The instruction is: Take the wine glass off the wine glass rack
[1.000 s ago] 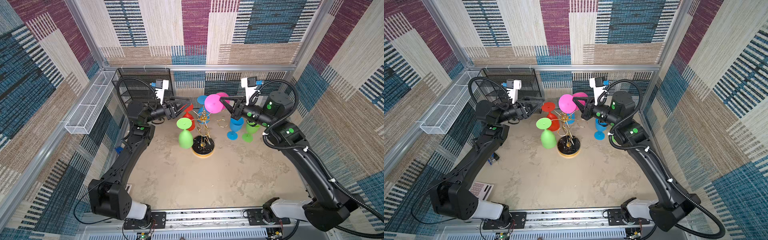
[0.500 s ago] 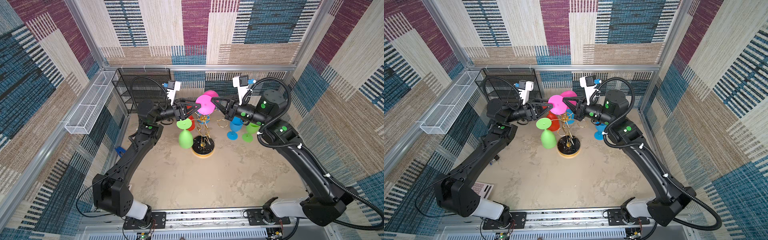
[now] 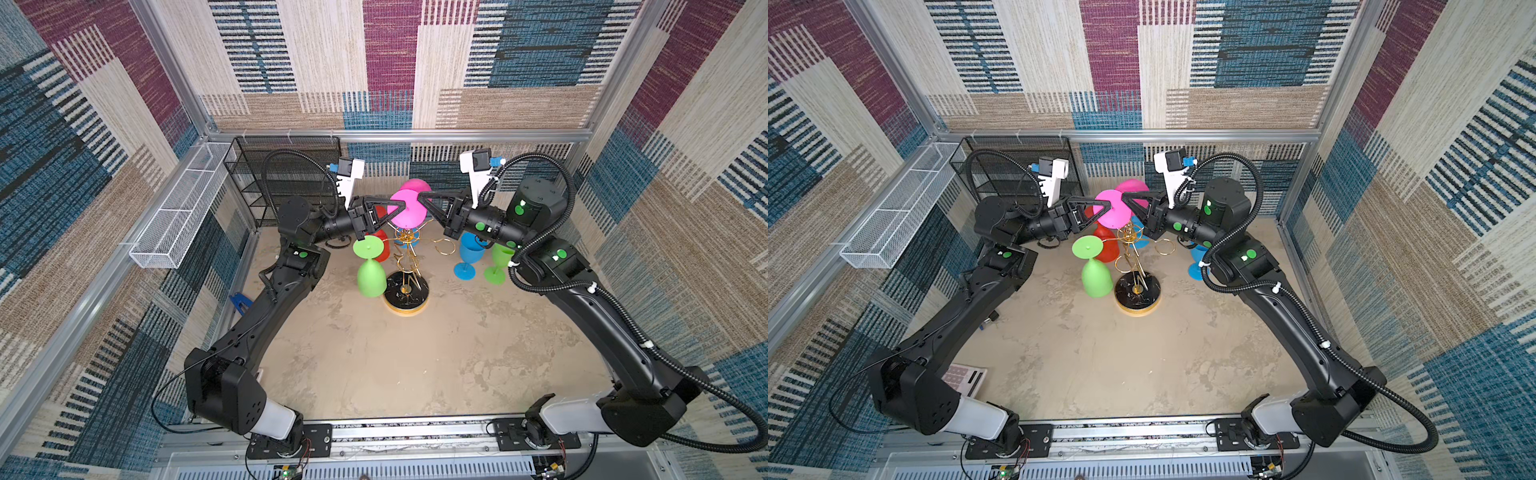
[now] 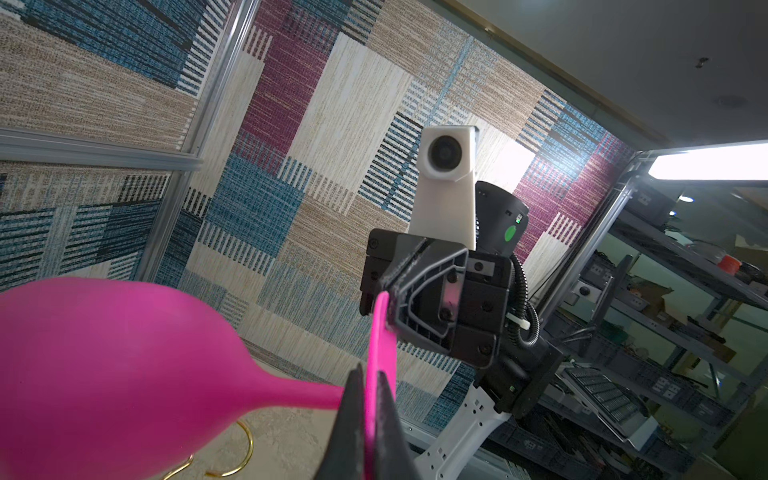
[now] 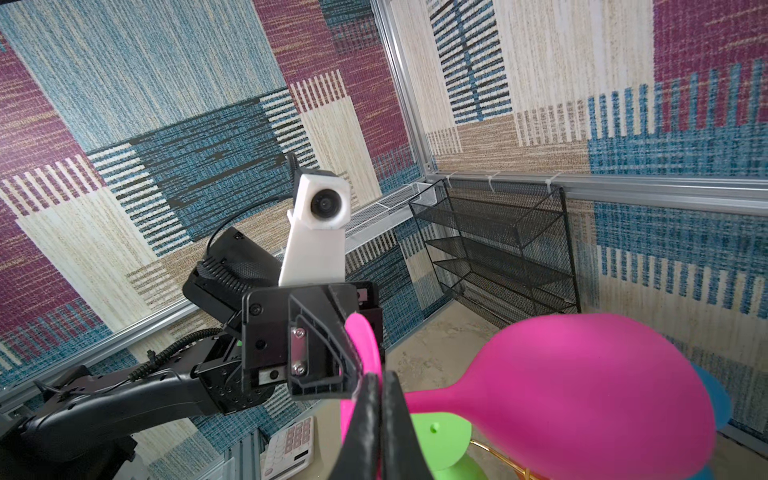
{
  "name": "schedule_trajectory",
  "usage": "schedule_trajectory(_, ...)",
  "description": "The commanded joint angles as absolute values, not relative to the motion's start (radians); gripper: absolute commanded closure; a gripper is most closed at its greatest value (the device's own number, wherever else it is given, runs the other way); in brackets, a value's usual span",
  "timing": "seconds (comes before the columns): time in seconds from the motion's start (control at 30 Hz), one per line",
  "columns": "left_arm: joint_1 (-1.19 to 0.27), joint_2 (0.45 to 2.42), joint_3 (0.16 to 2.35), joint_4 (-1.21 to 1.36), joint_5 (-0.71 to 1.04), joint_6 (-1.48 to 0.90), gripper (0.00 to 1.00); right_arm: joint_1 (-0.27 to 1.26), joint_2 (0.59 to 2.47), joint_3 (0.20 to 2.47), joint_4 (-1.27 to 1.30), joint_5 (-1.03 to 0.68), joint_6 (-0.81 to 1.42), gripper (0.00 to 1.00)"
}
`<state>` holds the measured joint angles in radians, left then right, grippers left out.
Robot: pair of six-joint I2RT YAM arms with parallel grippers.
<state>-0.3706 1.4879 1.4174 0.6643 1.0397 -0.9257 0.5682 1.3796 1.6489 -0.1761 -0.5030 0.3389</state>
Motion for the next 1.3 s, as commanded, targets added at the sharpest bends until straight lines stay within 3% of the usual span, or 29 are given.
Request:
schedule_trajectory(0.0,-0.380,1.485,1.422,0.739,1.073,-0.968,1.00,0.572,1.386,1.654,-0.162,-0.488,0.317,0.93)
schedule_trajectory(0.03,-0.379,1.485,1.423,0.737,1.062,-0.979,1.00,0.574,1.381,1.652,-0.169,-0.473,0.308,0.83)
schedule_trajectory(0.17,-0.372,1.486,1.444,0.721,1.011,-1.056,1.00,0.572,1.326,1.611,-0.174,-0.354,0.221,0.30)
schedule_trajectory(0.2,-0.370,1.486,1.453,0.714,1.000,-1.075,1.00,0.573,1.301,1.593,-0.167,-0.316,0.184,0.22)
schedule_trajectory(0.4,-0.367,1.463,1.486,0.563,0.959,-1.053,1.00,0.573,1.159,1.386,-0.029,-0.156,-0.037,0.00)
schedule_trajectory(0.7,-0.365,1.465,1.498,0.559,0.958,-1.103,1.00,0.573,1.163,1.170,0.244,-0.163,-0.286,0.01)
schedule_trajectory(1.27,-0.357,1.440,1.506,0.532,0.981,-1.127,1.00,0.572,1.456,1.304,0.424,-0.250,-0.366,0.01)
